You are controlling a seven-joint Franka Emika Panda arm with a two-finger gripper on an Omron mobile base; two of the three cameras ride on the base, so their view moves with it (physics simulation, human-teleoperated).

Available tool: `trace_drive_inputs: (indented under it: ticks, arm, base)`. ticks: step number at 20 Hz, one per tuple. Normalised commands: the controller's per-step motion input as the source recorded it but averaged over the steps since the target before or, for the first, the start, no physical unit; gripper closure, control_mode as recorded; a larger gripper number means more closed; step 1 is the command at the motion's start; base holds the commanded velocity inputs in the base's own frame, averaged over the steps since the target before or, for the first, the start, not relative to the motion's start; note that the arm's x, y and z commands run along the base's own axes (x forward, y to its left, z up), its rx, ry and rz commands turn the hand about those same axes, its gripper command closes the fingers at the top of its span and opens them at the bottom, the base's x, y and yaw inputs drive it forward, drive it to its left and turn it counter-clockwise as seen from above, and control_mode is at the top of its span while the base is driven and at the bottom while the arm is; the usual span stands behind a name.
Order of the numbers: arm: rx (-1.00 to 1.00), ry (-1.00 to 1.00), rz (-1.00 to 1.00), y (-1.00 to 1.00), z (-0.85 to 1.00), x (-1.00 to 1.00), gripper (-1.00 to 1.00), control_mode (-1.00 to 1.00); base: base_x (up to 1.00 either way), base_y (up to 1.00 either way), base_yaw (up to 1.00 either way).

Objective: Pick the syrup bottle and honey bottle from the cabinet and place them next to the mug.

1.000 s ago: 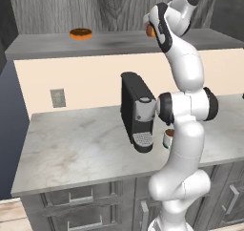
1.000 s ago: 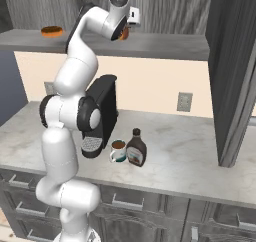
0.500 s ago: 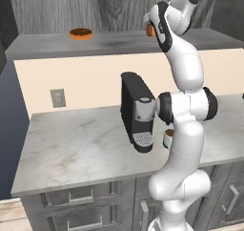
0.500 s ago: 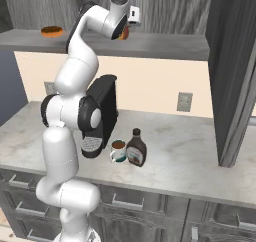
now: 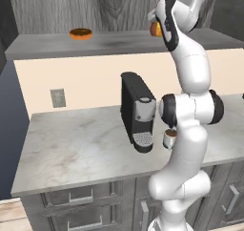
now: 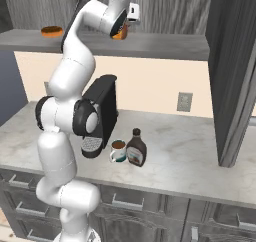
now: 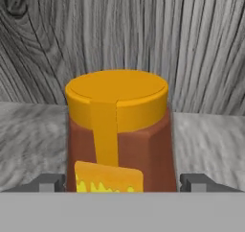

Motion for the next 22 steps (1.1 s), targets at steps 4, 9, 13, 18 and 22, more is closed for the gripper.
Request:
trace_drive_inputs:
  ticks: [4, 9, 13, 18, 22]
  arm:
    - [0.0, -0.04, 0.0, 0.01, 0.0, -1.0, 1.0, -1.0]
    - [0.0, -0.08, 0.0, 0.03, 0.0, -1.0, 1.0, -1.0]
    - [0.0, -0.15, 0.02, 0.0, -0.01, -1.0, 1.0, -1.0]
    - [0.01, -0.16, 0.04, 0.0, -0.1, -1.0, 1.0, -1.0]
    - [0.01, -0.14, 0.06, 0.0, -0.18, -1.0, 1.0, -1.0]
  base:
    - [0.0, 0.0, 0.0]
    - [0.0, 0.0, 0.0]
    - [0.0, 0.0, 0.0]
    - [0.0, 0.0, 0.0]
    - [0.0, 0.0, 0.0]
